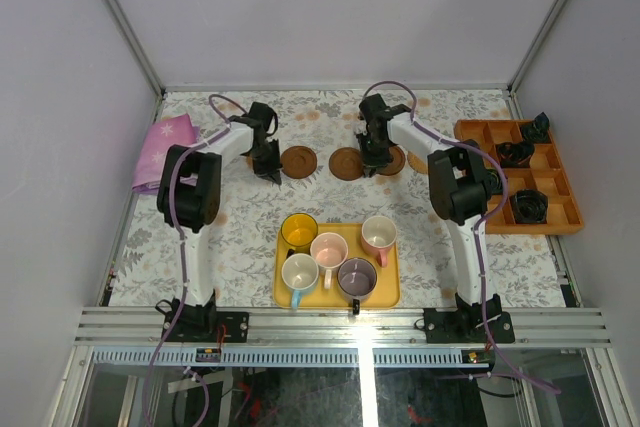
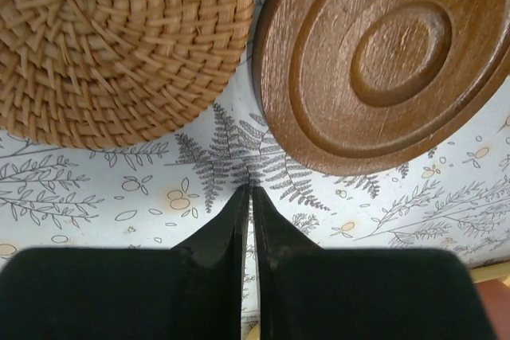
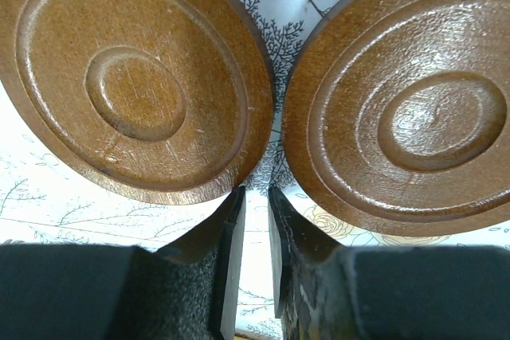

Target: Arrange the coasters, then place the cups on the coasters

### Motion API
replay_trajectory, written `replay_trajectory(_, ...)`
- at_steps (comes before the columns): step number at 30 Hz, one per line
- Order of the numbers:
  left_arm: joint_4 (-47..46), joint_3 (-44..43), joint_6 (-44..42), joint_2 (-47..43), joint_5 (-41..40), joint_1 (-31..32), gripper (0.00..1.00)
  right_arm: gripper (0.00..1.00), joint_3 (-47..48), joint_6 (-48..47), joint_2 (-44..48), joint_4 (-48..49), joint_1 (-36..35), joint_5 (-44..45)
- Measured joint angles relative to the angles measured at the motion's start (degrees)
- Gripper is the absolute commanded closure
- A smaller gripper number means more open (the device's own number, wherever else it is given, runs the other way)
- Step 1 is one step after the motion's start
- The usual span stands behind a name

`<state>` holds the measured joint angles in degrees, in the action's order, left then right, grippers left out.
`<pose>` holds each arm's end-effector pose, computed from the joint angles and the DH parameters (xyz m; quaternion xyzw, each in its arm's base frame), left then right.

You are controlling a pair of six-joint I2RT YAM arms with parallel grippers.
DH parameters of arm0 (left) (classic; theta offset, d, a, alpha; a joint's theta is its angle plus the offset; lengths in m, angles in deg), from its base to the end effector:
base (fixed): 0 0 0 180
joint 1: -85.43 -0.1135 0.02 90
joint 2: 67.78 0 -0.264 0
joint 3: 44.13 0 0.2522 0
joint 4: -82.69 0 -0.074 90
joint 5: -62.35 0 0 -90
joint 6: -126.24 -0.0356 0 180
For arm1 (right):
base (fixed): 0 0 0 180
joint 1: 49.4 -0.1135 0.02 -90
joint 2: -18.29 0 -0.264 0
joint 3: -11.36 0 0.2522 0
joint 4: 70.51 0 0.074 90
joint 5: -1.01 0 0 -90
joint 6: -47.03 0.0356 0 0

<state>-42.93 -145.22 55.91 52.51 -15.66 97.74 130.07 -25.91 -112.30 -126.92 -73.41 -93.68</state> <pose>0.4108 -0.0972 0.1541 -0.0483 0.9833 -0.1385 0.1081 0.4364 0.1976 0.1603 -0.0672 0.9790 0.1036 0.1621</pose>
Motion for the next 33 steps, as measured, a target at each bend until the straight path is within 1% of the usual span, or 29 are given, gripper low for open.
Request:
replay_trajectory(13, 0.11, -6.54, 0.02, 4.52, 0.98, 0.00, 0.97, 0.75, 1.22, 0.00, -0.81, -0.28, -0.31, -0.94)
replay_trajectory(33, -0.09, -7.48, 0.02, 5.44, 3.30, -0.02, 0.97, 0.74, 4.81, 0.00, -2.99, -0.39, -0.35, -0.83)
